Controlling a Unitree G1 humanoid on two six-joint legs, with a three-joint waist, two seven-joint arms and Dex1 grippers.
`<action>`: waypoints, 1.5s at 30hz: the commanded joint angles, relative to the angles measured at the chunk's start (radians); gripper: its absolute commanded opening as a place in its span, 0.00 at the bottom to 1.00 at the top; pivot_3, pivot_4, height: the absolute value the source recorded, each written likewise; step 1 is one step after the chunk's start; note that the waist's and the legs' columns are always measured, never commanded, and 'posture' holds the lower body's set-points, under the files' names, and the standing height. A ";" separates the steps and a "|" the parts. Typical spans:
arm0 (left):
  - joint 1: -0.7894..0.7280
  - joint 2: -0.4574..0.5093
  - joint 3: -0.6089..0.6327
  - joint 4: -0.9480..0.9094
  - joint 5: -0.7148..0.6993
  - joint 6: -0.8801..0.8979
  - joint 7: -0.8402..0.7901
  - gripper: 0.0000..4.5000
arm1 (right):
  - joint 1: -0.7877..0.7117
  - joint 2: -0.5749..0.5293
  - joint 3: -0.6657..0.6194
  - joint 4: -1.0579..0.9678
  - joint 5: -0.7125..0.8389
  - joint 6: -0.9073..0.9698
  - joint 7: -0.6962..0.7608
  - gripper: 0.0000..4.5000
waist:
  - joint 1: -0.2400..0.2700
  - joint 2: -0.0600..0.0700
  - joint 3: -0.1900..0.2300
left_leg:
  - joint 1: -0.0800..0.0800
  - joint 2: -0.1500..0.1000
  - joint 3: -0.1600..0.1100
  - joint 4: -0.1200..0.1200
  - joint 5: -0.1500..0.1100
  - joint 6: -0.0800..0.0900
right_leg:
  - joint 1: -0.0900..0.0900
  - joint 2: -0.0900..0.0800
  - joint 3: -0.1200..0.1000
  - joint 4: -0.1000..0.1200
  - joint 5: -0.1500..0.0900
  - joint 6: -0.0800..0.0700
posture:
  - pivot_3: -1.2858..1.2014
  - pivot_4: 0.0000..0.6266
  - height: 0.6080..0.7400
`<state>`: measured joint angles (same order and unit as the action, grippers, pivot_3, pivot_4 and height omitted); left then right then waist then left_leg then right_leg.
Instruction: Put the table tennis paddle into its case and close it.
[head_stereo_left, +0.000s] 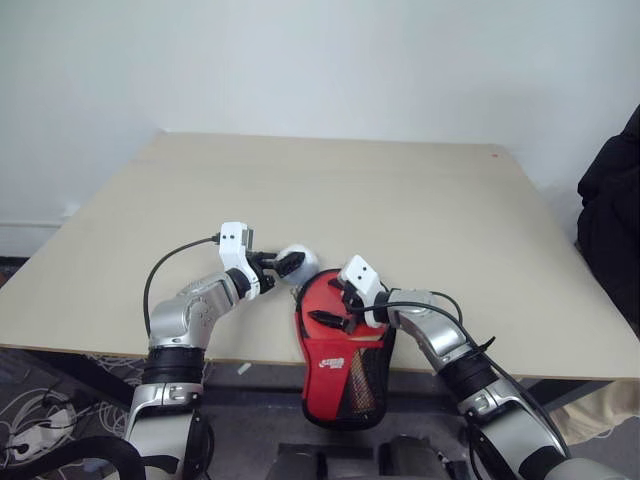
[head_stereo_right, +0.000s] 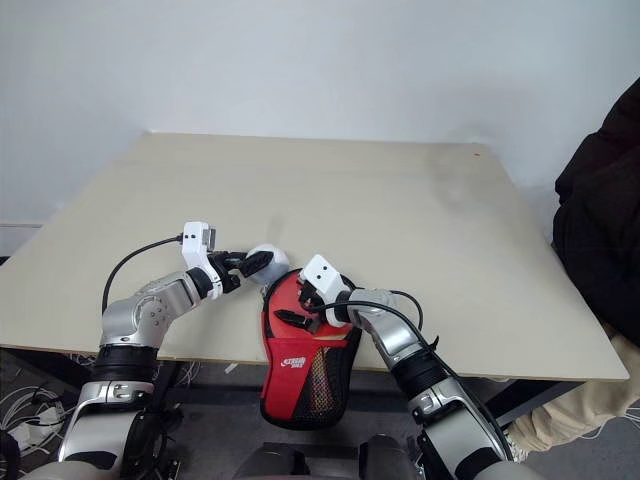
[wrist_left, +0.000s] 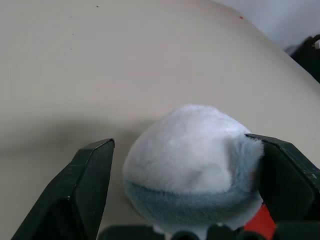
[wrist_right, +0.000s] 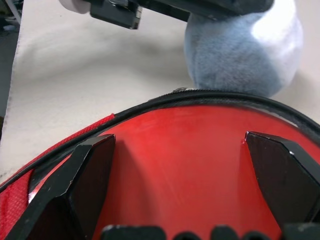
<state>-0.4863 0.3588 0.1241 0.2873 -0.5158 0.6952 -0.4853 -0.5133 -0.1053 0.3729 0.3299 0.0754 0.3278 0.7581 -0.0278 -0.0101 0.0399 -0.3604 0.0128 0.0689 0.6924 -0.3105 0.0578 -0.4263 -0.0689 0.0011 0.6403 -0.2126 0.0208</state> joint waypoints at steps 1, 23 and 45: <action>-0.015 -0.004 -0.016 -0.005 0.025 0.012 -0.006 0.97 | 0.008 0.000 0.003 -0.039 -0.002 0.016 0.006 1.00 | 0.000 0.000 0.000 | 0.000 0.000 0.000 0.000 0.000 0.000 | 0.000 0.000 0.000 0.000 0.000 0.000 | 0.52 0.00 1.00; -0.023 -0.058 0.018 0.003 0.048 0.030 0.044 0.12 | 0.020 -0.003 0.003 -0.063 -0.003 0.046 0.004 1.00 | 0.001 -0.001 -0.001 | 0.000 0.002 0.000 0.000 0.000 0.001 | 0.000 -0.001 0.000 0.000 0.000 0.000 | 0.52 0.00 1.00; -0.216 -0.118 0.167 0.222 0.065 -0.180 0.251 0.12 | 0.040 -0.010 0.023 -0.084 -0.008 0.057 0.014 1.00 | 0.000 -0.001 -0.001 | 0.000 0.001 -0.001 0.001 0.001 0.001 | 0.000 0.000 -0.001 0.001 0.002 -0.002 | 0.52 0.00 1.00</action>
<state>-0.6434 0.2369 0.2871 0.5229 -0.4658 0.5688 -0.2417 -0.4786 -0.1121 0.3863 0.2610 0.0751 0.3752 0.7651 -0.0273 -0.0112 0.0392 -0.3607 0.0130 0.0680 0.6936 -0.3097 0.0588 -0.4261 -0.0689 -0.0003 0.6409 -0.2108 0.0189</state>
